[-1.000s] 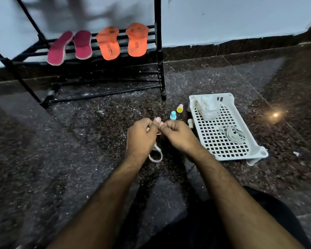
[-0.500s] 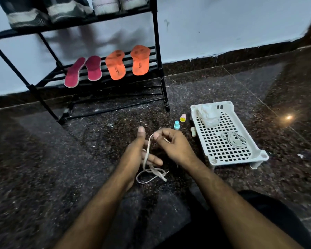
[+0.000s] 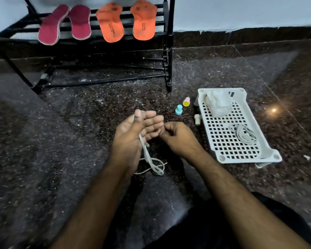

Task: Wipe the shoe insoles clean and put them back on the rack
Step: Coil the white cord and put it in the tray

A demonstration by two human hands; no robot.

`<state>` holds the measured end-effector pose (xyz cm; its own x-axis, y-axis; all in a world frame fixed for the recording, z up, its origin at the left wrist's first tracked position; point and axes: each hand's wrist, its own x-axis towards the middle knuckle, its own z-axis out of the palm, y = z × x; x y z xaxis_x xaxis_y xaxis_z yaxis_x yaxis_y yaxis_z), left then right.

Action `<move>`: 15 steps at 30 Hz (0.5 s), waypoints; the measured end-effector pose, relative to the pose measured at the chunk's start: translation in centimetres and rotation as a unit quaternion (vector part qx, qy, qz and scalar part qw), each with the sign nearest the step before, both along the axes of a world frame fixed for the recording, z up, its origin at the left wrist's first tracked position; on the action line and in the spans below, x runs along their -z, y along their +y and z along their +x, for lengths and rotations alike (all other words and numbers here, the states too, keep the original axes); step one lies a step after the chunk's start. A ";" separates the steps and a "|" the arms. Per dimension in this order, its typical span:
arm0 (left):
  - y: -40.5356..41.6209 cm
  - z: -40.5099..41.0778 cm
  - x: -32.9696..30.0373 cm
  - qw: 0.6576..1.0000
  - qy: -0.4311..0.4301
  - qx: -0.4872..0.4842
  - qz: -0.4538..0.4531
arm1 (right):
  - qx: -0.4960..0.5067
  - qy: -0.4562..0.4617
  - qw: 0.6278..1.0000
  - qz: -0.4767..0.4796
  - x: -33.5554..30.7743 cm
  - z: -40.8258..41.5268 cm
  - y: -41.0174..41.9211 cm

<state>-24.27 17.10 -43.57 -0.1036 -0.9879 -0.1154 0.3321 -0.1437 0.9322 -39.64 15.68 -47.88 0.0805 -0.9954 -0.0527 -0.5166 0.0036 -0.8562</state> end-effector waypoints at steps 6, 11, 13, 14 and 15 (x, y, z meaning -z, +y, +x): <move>-0.2 0.1 0.6 0.998 -0.020 -0.029 -0.053 | -0.115 -0.001 0.993 -0.008 -0.8 1.7 0.6; 0.5 0.3 1.4 0.930 -0.296 -0.030 -0.214 | -0.085 -0.040 0.995 -0.035 -1.7 2.0 1.1; 1.0 -0.2 1.9 0.874 -0.404 -0.065 -0.263 | -0.069 -0.050 0.996 -0.029 -1.6 2.1 1.2; 1.2 -0.4 2.1 0.859 -0.428 -0.089 -0.267 | -0.065 -0.058 0.996 -0.026 -1.7 2.3 1.4; 1.3 -0.7 2.3 0.854 -0.434 -0.113 -0.264 | -0.061 -0.068 0.996 -0.019 -1.8 2.6 1.5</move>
<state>-24.95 18.45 -45.91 -0.0062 -0.9092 0.4162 -0.5537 0.3497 0.7557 -37.08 17.23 -46.05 0.2057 -0.9786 0.0040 -0.3899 -0.0857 -0.9169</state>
